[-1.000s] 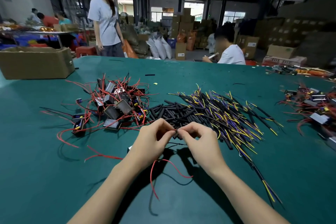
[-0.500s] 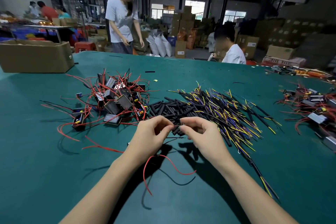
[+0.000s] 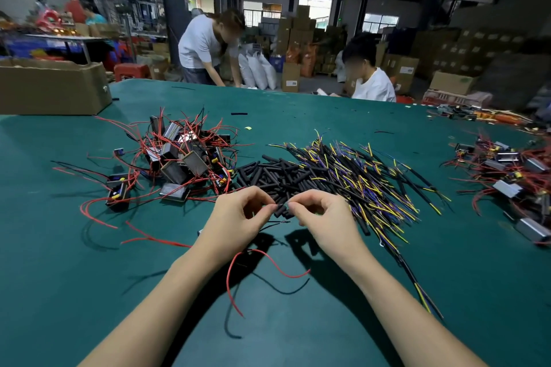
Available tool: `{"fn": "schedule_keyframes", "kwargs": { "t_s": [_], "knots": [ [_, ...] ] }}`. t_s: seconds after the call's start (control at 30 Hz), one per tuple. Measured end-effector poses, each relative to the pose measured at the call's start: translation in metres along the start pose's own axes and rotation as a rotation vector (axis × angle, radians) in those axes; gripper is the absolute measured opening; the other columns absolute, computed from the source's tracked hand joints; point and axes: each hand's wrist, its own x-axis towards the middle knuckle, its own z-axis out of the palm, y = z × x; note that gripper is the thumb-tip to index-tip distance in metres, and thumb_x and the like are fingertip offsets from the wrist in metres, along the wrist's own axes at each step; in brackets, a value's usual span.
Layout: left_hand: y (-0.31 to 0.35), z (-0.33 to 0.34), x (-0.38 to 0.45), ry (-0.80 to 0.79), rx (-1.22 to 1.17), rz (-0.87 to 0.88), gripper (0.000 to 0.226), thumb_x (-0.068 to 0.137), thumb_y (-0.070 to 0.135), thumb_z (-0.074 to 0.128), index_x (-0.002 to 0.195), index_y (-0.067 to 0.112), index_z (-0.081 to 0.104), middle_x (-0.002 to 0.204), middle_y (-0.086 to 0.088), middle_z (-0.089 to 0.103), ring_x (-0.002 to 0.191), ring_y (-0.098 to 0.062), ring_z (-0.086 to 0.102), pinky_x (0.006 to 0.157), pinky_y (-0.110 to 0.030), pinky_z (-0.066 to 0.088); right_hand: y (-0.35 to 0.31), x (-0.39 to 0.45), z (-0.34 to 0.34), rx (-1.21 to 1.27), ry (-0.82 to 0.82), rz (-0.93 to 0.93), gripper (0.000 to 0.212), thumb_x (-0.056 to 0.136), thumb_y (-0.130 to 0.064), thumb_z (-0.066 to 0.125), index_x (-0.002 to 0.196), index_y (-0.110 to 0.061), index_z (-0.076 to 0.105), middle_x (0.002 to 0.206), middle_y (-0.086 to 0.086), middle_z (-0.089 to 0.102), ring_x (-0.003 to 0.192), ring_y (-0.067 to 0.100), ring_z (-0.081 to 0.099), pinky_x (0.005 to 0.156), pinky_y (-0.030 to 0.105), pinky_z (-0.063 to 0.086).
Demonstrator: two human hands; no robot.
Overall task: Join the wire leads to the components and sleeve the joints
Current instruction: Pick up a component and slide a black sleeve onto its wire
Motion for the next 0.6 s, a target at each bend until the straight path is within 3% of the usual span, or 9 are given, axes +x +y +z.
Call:
{"fn": "schedule_keyframes", "kwargs": {
  "t_s": [0.07,0.13,0.2,0.3,0.37,0.47,0.6],
  "knots": [
    [-0.003,0.000,0.000,0.033,0.001,-0.004,0.008,0.085,0.013,0.070,0.078,0.016,0.068,0.066,-0.001,0.066,0.061,-0.019,0.058,0.062,-0.033,0.048,-0.002,0.008,-0.009,0.006,0.029,-0.017,0.012,0.085,-0.014,0.069,0.077,-0.023,0.072,0.072,-0.008,0.071,0.065,0.003,0.060,0.061,0.020,0.049],
    [-0.006,0.000,-0.001,0.081,-0.014,-0.013,0.013,0.085,0.011,0.069,0.076,0.018,0.066,0.061,0.006,0.063,0.054,-0.007,0.051,0.055,-0.019,0.042,-0.003,0.024,-0.027,0.065,0.197,-0.020,0.013,0.086,-0.014,0.068,0.081,-0.025,0.071,0.071,-0.009,0.071,0.062,0.000,0.059,0.057,0.015,0.044],
    [-0.007,0.002,-0.001,0.134,-0.024,-0.022,0.015,0.086,0.012,0.068,0.075,0.021,0.064,0.060,0.011,0.060,0.053,-0.002,0.049,0.054,-0.012,0.038,-0.001,0.040,-0.045,-0.019,0.335,-0.018,0.013,0.086,-0.014,0.067,0.081,-0.025,0.071,0.072,-0.010,0.069,0.061,-0.002,0.057,0.063,0.016,0.043],
    [-0.010,0.007,-0.002,0.220,-0.017,-0.035,0.016,0.087,0.016,0.067,0.076,0.027,0.062,0.062,0.011,0.061,0.056,-0.002,0.052,0.056,-0.017,0.042,0.008,0.055,-0.046,-0.412,0.187,0.048,0.009,0.083,-0.019,0.067,0.083,-0.022,0.075,0.076,-0.011,0.071,0.070,-0.003,0.061,0.071,0.015,0.045],
    [-0.011,0.009,-0.002,0.259,-0.010,-0.029,0.014,0.087,0.018,0.067,0.078,0.027,0.062,0.064,0.012,0.062,0.057,-0.003,0.054,0.057,-0.021,0.045,0.015,0.060,-0.032,-0.615,0.047,0.082,0.011,0.084,-0.023,0.065,0.088,-0.022,0.075,0.087,-0.006,0.073,0.085,0.011,0.065,0.080,0.025,0.049],
    [-0.013,0.009,-0.002,0.296,-0.017,-0.015,0.008,0.086,0.024,0.065,0.080,0.026,0.063,0.069,0.013,0.064,0.059,-0.004,0.057,0.058,-0.021,0.046,0.019,0.067,-0.012,-0.774,-0.041,0.097,0.015,0.086,-0.028,0.063,0.099,-0.027,0.072,0.093,-0.009,0.068,0.096,0.017,0.063,0.074,0.025,0.041],
    [-0.014,0.010,-0.001,0.312,0.002,-0.010,0.009,0.087,0.021,0.066,0.080,0.026,0.063,0.067,0.015,0.063,0.058,-0.002,0.056,0.057,-0.018,0.042,0.020,0.072,0.004,-0.830,-0.069,0.001,0.020,0.087,-0.031,0.063,0.107,-0.030,0.068,0.089,-0.011,0.052,0.097,0.019,0.059,0.071,0.025,0.034]
  ]
}}
